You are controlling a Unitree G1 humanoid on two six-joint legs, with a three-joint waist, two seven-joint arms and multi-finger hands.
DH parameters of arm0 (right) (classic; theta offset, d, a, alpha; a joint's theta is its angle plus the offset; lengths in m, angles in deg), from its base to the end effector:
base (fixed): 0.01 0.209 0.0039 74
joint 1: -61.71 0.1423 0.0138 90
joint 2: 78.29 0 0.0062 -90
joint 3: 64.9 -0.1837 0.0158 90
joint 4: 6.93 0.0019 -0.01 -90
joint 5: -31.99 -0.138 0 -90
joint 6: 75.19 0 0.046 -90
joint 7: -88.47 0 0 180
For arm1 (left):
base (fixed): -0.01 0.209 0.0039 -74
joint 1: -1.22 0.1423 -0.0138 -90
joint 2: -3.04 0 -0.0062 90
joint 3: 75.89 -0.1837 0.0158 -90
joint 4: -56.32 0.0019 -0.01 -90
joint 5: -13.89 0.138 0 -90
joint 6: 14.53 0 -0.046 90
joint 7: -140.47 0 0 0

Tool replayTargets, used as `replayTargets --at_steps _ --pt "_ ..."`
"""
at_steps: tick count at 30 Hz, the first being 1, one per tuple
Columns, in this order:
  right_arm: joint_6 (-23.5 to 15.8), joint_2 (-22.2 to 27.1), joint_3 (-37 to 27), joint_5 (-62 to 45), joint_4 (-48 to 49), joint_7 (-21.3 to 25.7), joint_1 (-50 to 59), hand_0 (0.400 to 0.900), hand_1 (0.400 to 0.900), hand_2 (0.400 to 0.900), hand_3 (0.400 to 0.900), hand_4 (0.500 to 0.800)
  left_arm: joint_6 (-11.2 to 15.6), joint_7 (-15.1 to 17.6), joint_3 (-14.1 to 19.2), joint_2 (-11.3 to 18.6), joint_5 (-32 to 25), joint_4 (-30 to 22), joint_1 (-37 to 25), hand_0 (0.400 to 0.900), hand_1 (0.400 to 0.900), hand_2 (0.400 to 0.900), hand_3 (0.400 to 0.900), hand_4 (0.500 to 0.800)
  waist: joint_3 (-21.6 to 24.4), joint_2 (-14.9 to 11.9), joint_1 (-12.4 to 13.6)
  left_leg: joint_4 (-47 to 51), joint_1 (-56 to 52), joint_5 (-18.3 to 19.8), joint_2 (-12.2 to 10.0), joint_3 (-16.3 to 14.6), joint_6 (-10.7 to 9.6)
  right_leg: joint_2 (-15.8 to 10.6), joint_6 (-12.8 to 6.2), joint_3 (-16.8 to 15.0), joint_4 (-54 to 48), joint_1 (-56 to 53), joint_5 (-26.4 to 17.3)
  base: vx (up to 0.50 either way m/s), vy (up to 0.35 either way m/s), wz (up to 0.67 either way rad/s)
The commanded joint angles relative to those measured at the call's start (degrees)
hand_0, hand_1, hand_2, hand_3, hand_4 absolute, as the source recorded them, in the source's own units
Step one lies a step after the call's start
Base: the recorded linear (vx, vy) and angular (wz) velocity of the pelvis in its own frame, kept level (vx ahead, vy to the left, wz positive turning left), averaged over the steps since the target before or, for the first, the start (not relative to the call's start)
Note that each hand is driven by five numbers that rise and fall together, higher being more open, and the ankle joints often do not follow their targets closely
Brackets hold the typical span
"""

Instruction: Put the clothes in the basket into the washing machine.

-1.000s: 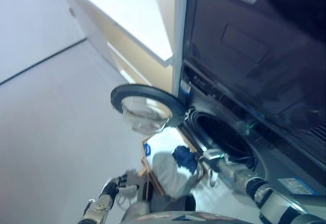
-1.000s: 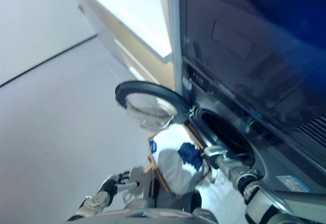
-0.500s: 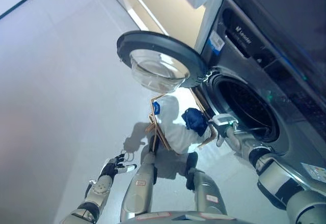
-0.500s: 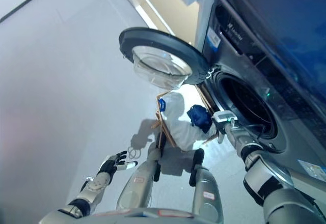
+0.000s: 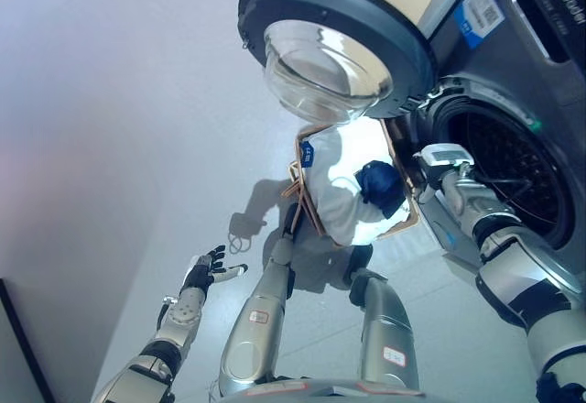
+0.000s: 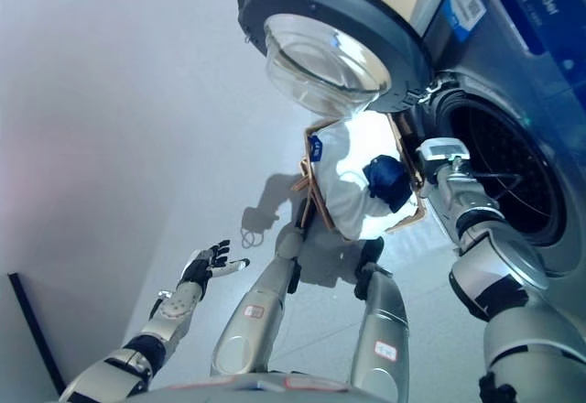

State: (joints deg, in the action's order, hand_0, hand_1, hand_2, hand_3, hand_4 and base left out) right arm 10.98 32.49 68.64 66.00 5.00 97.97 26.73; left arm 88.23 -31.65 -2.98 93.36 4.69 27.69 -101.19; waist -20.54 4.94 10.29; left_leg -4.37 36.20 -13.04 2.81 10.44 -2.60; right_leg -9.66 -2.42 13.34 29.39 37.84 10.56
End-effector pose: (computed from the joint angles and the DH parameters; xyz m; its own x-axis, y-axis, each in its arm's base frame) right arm 0.3219 -0.2881 0.1032 0.9466 -0.2427 -0.2123 -0.2483 -0.1283 -0.9602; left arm 0.1785 0.2091 -0.0725 0.8023 0.1460 -0.5788 0.0583 0.9458 0.3194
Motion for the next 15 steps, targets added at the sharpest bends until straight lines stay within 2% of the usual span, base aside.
replayTargets --at_steps 1,5,6,15 --pt "0.33 6.29 2.2 -2.61 -0.17 2.41 4.85 0.9 0.9 0.9 0.9 0.8 1.57 2.19 0.41 2.57 -2.17 -0.47 -0.49 0.9 0.9 0.9 0.9 0.8 -0.8 1.33 0.96 -8.3 1.13 9.09 4.08 -3.22 1.43 -0.17 -1.14 -0.97 -8.14 -2.34 -8.27 0.0 0.015 0.19" --pt "0.01 8.09 2.69 -3.36 -0.28 2.13 6.97 0.9 0.9 0.9 0.9 0.8 1.6 2.4 -0.35 2.25 -2.14 -1.64 -1.25 0.9 0.9 0.9 0.9 0.8 -1.41 2.6 1.45 -11.48 4.59 9.8 5.18 -2.77 1.34 -0.98 -1.0 -1.17 -4.01 0.39 -6.76 0.03 0.011 0.16" --pt "-0.04 7.95 2.72 -3.39 0.03 2.17 6.57 0.9 0.9 0.9 0.9 0.8 1.64 2.5 -0.34 2.08 -2.24 -1.82 -1.19 0.9 0.9 0.9 0.9 0.8 -1.69 2.36 1.41 -12.47 4.28 11.45 5.53 -2.7 1.24 -1.14 -1.31 -1.47 -2.64 0.19 -4.91 0.09 -0.023 0.13" --pt "-0.21 7.47 2.67 -4.45 0.85 3.12 7.31 0.9 0.9 0.9 0.9 0.8 2.09 3.01 -1.14 2.01 -2.88 -3.78 -0.99 0.9 0.9 0.9 0.9 0.8 -2.72 2.72 2.08 -15.56 7.89 11.99 6.96 -1.06 1.12 -2.09 -1.18 -0.06 2.34 2.5 -2.86 0.01 -0.027 0.21"
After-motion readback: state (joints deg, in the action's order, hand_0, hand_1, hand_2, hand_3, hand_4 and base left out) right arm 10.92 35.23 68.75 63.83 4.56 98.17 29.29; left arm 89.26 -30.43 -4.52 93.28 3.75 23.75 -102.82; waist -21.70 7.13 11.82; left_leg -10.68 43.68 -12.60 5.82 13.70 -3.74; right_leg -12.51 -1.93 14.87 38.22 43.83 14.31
